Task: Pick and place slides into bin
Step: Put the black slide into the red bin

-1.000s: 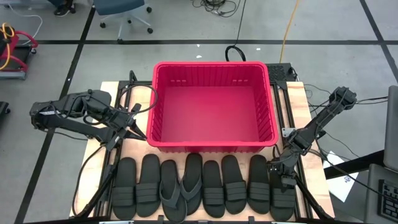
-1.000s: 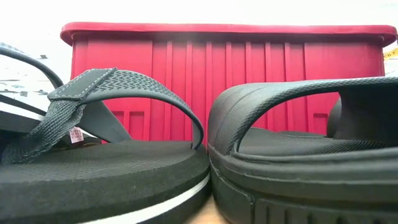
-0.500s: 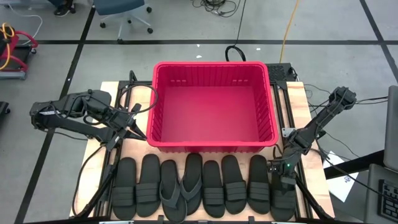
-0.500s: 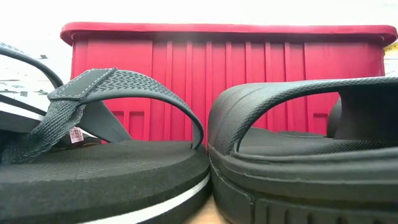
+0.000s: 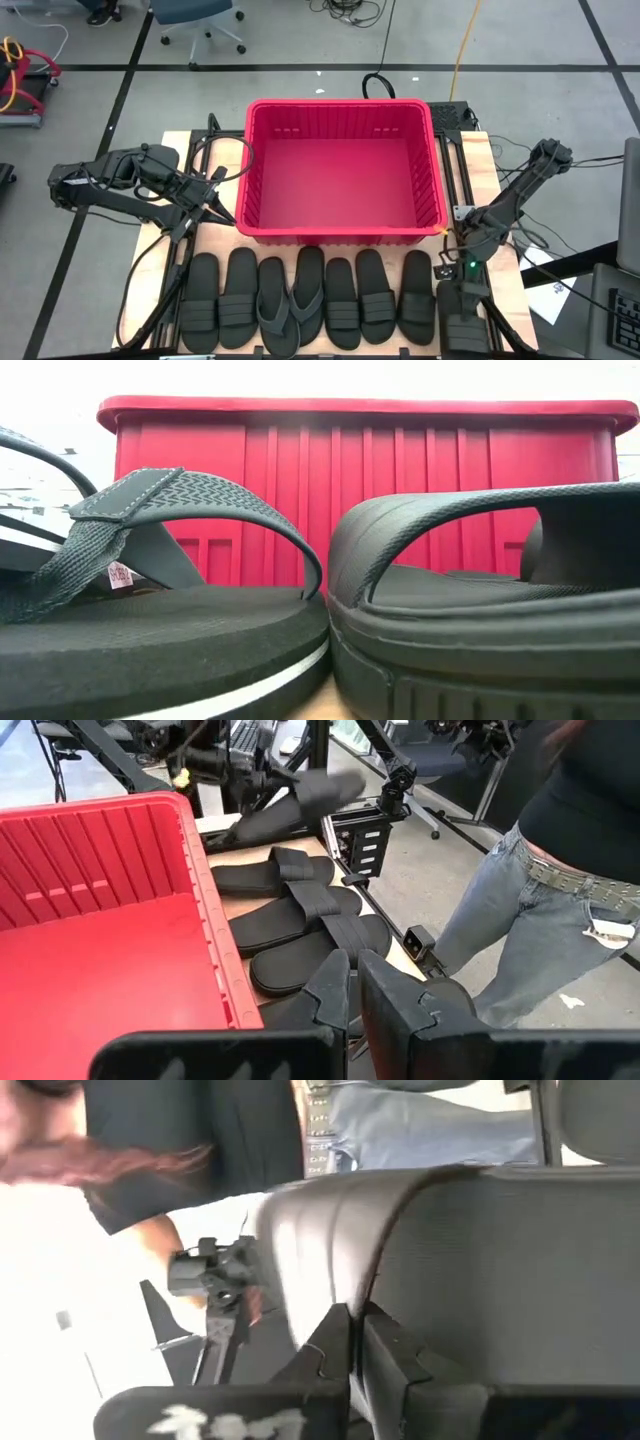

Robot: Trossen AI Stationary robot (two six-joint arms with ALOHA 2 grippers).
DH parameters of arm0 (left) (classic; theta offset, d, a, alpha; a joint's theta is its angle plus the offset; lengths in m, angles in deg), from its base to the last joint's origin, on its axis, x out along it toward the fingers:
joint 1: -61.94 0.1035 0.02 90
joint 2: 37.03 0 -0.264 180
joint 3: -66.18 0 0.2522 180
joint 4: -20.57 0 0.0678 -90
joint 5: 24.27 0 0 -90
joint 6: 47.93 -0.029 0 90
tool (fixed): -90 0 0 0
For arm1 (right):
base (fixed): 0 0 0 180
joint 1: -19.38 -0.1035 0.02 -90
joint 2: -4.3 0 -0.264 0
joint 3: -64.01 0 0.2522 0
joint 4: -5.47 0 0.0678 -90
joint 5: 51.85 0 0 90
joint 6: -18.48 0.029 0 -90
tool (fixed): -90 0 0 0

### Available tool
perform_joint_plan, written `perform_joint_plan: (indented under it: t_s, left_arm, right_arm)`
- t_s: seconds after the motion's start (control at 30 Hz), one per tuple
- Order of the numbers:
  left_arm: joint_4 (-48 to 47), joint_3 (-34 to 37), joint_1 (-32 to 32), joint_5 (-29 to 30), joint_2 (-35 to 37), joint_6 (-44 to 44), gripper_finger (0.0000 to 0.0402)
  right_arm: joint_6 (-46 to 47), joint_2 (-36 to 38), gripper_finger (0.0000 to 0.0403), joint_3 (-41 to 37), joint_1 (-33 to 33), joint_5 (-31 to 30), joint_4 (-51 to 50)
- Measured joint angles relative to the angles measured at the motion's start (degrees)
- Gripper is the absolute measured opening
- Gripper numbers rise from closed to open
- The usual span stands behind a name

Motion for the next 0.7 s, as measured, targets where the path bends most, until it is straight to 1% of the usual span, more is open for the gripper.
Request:
perform_joint_plan:
  t_s: [0.1, 0.47, 0.7]
  left_arm:
    - [0.0, 0.0, 0.0, 0.0, 0.0, -0.2, 0.0026]
    - [0.0, 0.0, 0.0, 0.0, 0.0, -0.2, 0.0026]
    - [0.0, 0.0, 0.0, 0.0, 0.0, -0.2, 0.0026]
  right_arm:
    - [0.7, -0.2, 0.0000, 2.4, 0.0, -0.2, -1.7]
    - [4.4, -0.2, 0.0000, 9.7, 0.0, 0.3, -2.4]
    - [7.3, -0.2, 0.0000, 16.3, 0.0, 0.1, -5.3]
